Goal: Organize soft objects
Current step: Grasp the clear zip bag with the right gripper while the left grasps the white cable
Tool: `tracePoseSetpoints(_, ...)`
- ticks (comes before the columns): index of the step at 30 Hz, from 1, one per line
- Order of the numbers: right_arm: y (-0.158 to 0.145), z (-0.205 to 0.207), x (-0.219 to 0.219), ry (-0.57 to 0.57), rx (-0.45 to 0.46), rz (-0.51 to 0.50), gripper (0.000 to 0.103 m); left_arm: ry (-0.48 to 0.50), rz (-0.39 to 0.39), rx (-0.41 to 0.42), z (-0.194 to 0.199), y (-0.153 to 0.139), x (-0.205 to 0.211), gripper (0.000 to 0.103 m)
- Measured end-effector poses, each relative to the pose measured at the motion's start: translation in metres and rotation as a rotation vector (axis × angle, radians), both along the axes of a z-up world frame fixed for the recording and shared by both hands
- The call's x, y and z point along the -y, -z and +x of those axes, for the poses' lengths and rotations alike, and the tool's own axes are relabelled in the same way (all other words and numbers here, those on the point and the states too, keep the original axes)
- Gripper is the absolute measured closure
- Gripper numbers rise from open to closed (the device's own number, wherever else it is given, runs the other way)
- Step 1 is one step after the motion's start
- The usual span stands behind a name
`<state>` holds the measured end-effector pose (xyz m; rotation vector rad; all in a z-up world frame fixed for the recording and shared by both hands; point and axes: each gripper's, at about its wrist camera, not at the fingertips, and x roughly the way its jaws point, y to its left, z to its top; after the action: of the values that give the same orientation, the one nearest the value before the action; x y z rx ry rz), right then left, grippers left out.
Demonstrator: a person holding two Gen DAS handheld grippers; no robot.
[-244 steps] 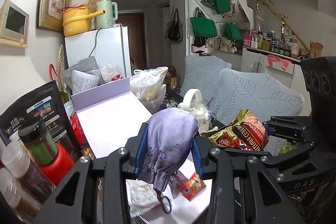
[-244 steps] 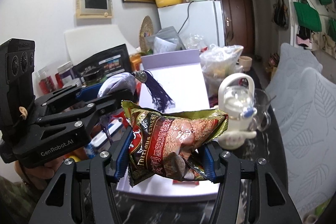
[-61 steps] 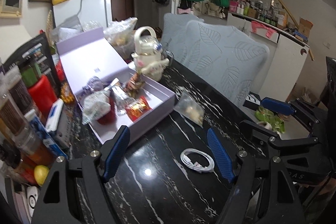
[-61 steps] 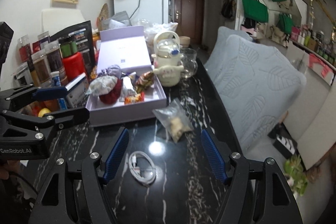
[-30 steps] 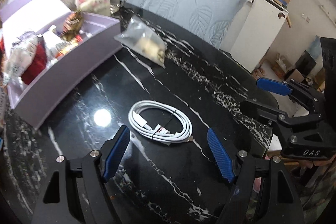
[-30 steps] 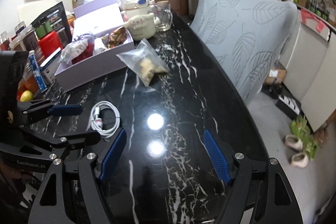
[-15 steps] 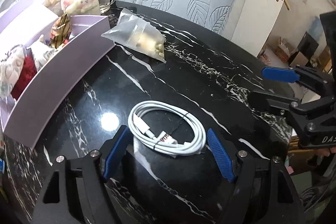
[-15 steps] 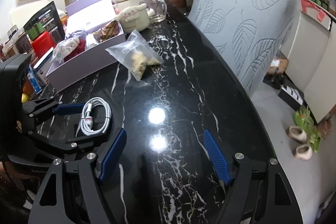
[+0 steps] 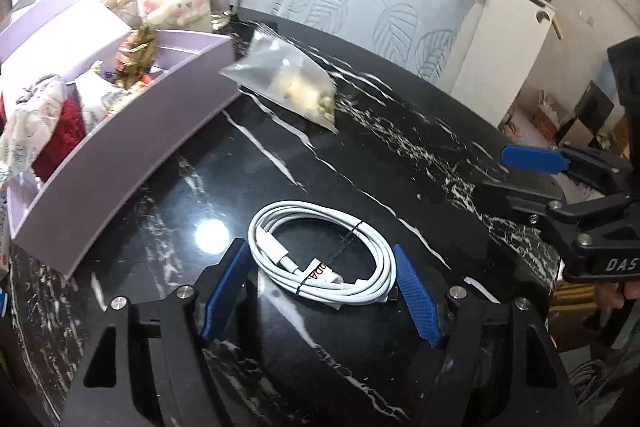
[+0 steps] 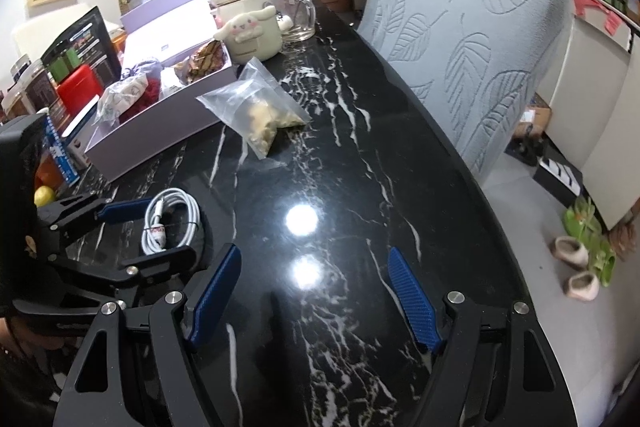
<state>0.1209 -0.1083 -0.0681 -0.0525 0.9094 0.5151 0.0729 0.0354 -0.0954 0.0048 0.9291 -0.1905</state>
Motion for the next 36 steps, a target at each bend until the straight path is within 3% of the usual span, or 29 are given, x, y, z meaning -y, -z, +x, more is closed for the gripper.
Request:
tracePoseSetpoints(14, -0.015, 0.037, -0.056, -0.12, 0.06, -0.023, 0.023, -0.128, 0.002, 0.088, -0.007, -0.03, -0.047, 0.03)
tracePoseSetpoints(20, -0.017, 0.058, -0.084, -0.181, 0.079, -0.057, 0.011, -0.159, -0.004, 0.107, -0.005, -0.037, -0.062, 0.03)
tracePoseSetpoints(36, 0.017, 0.12, -0.121, -0.238, 0.036, -0.148, 0.011, -0.187, -0.02, 0.078, 0.021, -0.033, -0.07, 0.03)
